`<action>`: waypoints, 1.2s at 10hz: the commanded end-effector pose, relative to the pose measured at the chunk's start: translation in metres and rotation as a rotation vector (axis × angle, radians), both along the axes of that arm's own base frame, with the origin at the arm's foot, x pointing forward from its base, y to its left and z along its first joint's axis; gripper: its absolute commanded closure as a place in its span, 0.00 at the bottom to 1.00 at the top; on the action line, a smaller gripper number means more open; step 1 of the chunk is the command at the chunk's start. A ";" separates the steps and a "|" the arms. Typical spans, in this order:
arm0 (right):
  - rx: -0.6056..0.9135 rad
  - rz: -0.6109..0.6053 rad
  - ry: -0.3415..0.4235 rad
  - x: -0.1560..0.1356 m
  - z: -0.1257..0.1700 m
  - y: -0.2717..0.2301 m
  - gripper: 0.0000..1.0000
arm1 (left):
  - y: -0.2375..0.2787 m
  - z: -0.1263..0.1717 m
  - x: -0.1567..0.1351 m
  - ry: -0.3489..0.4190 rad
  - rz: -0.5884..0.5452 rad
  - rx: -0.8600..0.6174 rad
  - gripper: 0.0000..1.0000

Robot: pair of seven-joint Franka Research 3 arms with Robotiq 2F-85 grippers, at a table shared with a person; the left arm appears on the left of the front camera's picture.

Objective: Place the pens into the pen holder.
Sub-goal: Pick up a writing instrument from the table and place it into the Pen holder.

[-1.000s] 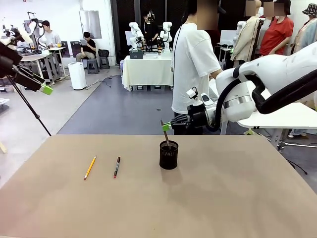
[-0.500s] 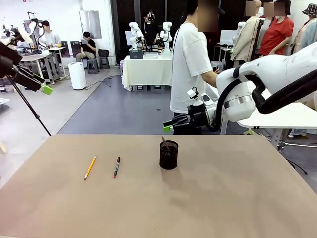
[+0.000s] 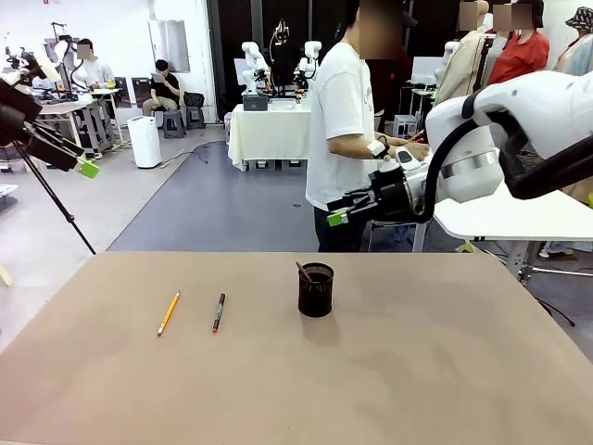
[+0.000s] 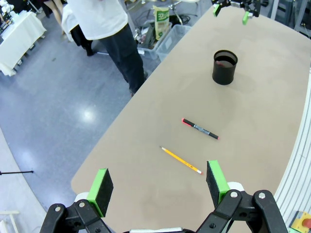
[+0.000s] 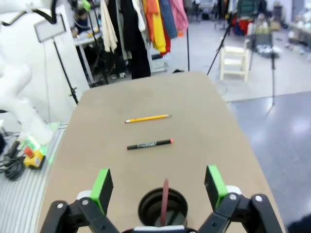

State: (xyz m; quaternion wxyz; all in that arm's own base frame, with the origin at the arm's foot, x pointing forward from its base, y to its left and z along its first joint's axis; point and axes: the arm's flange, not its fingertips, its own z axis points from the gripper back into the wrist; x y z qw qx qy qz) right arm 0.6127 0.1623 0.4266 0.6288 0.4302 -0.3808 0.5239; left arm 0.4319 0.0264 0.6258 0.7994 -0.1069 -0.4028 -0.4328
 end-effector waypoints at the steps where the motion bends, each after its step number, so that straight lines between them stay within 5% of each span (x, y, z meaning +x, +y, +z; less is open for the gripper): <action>1: -0.098 -0.030 0.054 -0.014 0.018 -0.015 0.00 | 0.001 -0.001 0.000 -0.008 -0.010 -0.010 0.00; 8: -0.116 -0.037 0.030 -0.020 0.033 -0.030 0.00 | 0.001 -0.001 0.000 -0.008 -0.010 -0.010 0.00; 12: -0.250 0.128 0.015 -0.045 0.121 -0.111 0.00 | 0.001 -0.001 0.000 -0.008 -0.010 -0.010 0.00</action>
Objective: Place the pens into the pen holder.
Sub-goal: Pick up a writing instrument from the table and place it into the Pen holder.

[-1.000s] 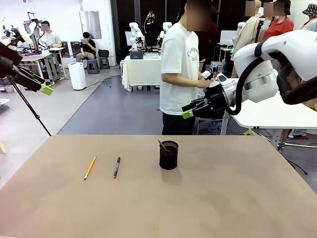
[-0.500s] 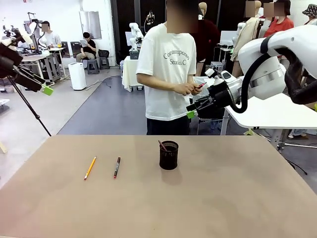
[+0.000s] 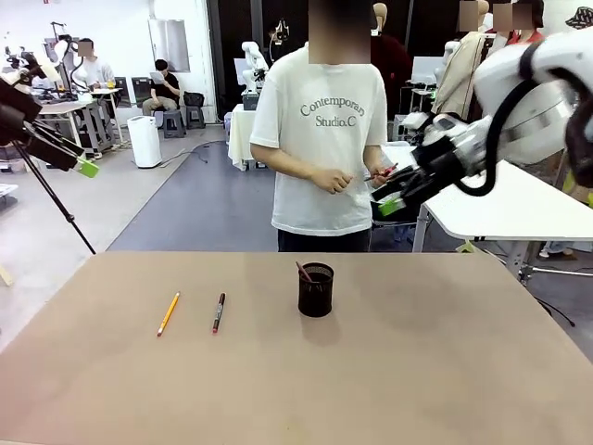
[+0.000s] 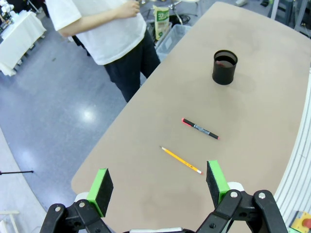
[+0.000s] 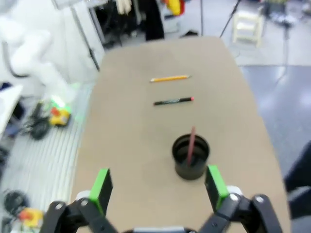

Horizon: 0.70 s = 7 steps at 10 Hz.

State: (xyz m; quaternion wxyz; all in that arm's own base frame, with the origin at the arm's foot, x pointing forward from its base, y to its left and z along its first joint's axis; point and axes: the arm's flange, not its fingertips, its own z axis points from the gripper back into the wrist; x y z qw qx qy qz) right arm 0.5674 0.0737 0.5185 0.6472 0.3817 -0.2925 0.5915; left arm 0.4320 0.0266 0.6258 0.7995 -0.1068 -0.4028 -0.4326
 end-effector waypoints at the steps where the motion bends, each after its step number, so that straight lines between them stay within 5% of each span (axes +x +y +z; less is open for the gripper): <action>1: -0.055 0.025 -0.014 -0.004 0.042 -0.043 0.00 | 0.001 -0.001 0.000 -0.008 -0.010 -0.010 0.00; 2: -0.097 0.042 -0.069 -0.011 0.050 -0.058 0.00 | 0.001 -0.001 0.000 -0.008 -0.010 -0.010 0.00; 4: -0.092 0.152 -0.023 -0.029 0.064 -0.095 0.00 | 0.001 -0.001 0.000 -0.008 -0.010 -0.010 0.00; 7: -0.194 -0.122 -0.192 -0.013 0.083 -0.140 0.00 | 0.001 -0.001 0.000 -0.008 -0.010 -0.010 0.00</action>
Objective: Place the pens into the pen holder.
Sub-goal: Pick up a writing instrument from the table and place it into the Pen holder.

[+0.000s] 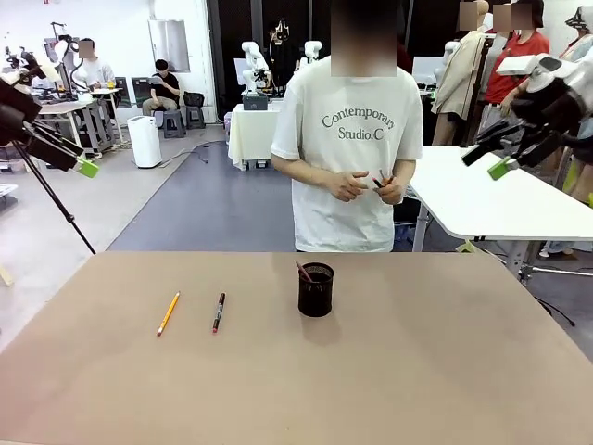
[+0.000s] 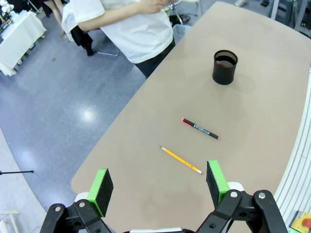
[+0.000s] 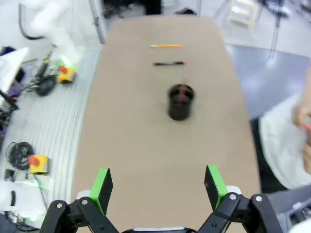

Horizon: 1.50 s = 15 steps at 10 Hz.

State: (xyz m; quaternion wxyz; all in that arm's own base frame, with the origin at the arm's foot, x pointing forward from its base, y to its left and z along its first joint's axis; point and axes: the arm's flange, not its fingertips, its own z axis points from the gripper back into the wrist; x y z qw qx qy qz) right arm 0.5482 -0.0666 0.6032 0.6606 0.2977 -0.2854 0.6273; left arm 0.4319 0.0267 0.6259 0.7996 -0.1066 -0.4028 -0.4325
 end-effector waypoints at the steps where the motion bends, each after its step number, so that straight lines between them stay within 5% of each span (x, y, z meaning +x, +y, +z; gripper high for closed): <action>1: -0.056 -0.189 -0.142 0.013 -0.005 -0.008 0.00 | 0.000 -0.001 0.000 -0.008 -0.011 -0.010 0.00; 5: -0.080 -0.391 -0.205 0.025 0.005 -0.038 0.00 | 0.000 -0.001 0.000 -0.008 -0.011 -0.010 0.00; 7: -0.005 -0.360 -0.166 0.037 0.008 -0.039 0.00 | 0.000 -0.001 0.000 -0.008 -0.011 -0.010 0.00; 15: -0.089 -0.356 -0.209 0.034 0.010 -0.048 0.00 | 0.000 -0.001 0.000 -0.008 -0.011 -0.010 0.00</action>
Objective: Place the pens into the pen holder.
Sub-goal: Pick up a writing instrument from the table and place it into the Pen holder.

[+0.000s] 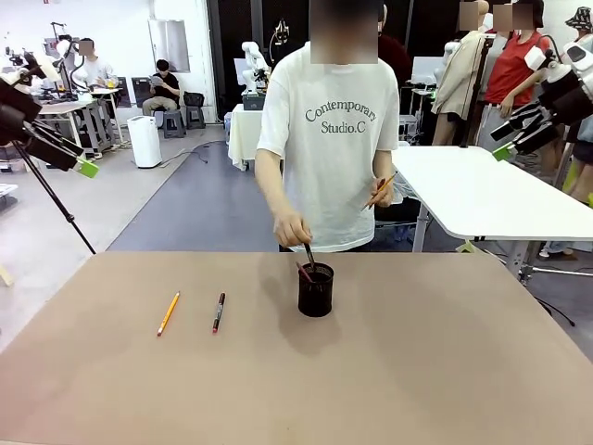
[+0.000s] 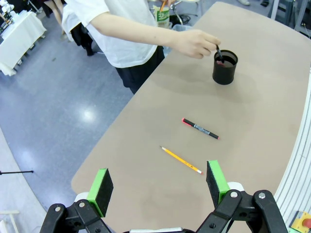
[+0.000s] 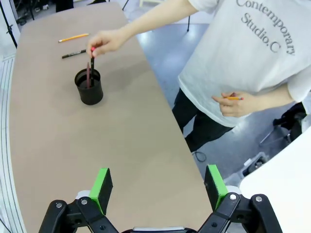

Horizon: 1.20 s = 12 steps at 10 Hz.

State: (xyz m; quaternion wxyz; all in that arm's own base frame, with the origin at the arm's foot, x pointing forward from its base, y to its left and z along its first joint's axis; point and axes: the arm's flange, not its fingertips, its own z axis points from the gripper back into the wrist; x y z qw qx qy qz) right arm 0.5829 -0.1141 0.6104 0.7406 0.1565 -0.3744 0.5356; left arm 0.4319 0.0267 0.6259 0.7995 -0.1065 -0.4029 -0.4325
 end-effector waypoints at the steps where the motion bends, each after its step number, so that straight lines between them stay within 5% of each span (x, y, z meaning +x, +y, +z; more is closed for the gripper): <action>1: -0.020 0.000 -0.009 -0.001 0.002 -0.001 0.00 | 0.000 -0.001 0.000 -0.008 -0.011 -0.010 0.00; 3: -0.020 0.000 -0.009 -0.001 0.002 -0.001 0.00 | 0.000 0.000 0.000 0.000 0.000 0.000 0.00; 5: -0.020 0.000 -0.009 -0.001 0.002 -0.001 0.00 | -0.047 -0.003 -0.009 0.053 0.183 0.125 0.00; 7: -0.020 0.000 -0.009 -0.001 0.002 -0.001 0.00 | -0.083 -0.045 -0.005 0.171 0.224 0.241 0.00; 9: -0.020 0.000 -0.009 -0.001 0.002 -0.001 0.00 | -0.105 -0.073 0.002 0.155 0.353 0.318 0.00; 12: -0.020 0.000 -0.009 -0.001 0.002 -0.001 0.00 | -0.125 -0.128 0.022 0.272 0.343 0.324 0.00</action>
